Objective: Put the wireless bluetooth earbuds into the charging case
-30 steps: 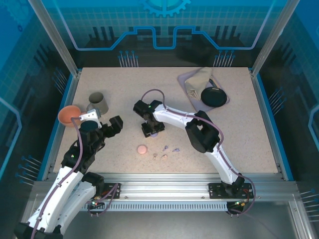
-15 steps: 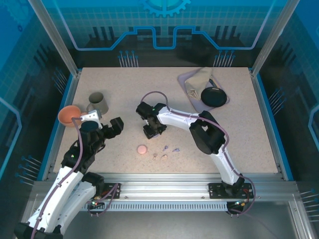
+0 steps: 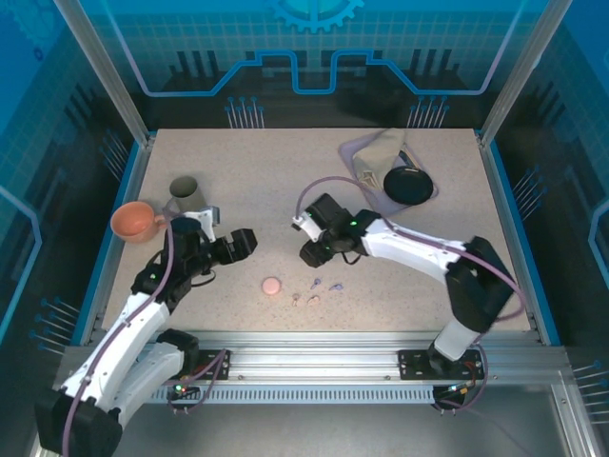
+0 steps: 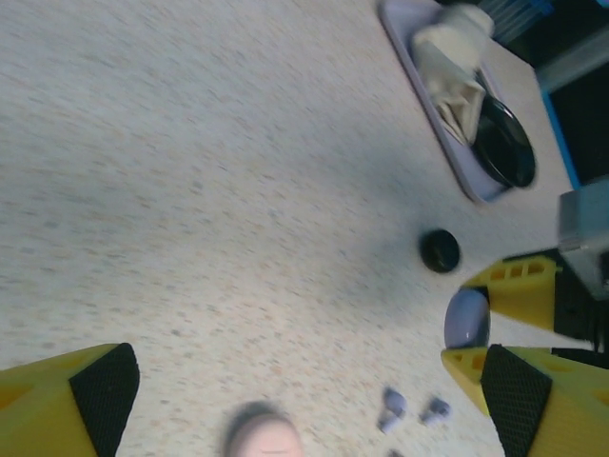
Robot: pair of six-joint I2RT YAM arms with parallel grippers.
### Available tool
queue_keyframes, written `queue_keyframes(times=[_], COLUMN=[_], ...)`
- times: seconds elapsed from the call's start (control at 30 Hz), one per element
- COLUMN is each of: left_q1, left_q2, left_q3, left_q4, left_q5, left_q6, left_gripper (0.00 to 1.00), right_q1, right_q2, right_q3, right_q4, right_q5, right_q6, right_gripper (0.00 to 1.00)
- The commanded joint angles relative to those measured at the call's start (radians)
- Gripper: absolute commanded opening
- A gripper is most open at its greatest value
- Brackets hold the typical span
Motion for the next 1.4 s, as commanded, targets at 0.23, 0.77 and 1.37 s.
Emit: queue_keyframes(times=[0.23, 0.77, 1.37], left_q1=[-0.009, -0.198, -0.27], left_q2=[0.252, 0.468, 0.6], left_q3=[0.178, 0.323, 0.367], left_q4=[0.214, 0.231, 0.301], left_q5=[0.6, 0.631, 0.688], left_q6=[-0.034, -0.015, -0.062], left_gripper=[0.89, 0.85, 0.65], right_q1=[-0.066, -0.035, -0.035], right_q2=[-0.339, -0.4, -0.396], right_q3=[-0.162, -0.133, -0.112], right_q4=[0.106, 0.081, 0.132], right_q5=[-0.126, -0.149, -0.188], right_q6=[-0.292, -0.352, -0.315], right_gripper=[0.52, 0.52, 0.51])
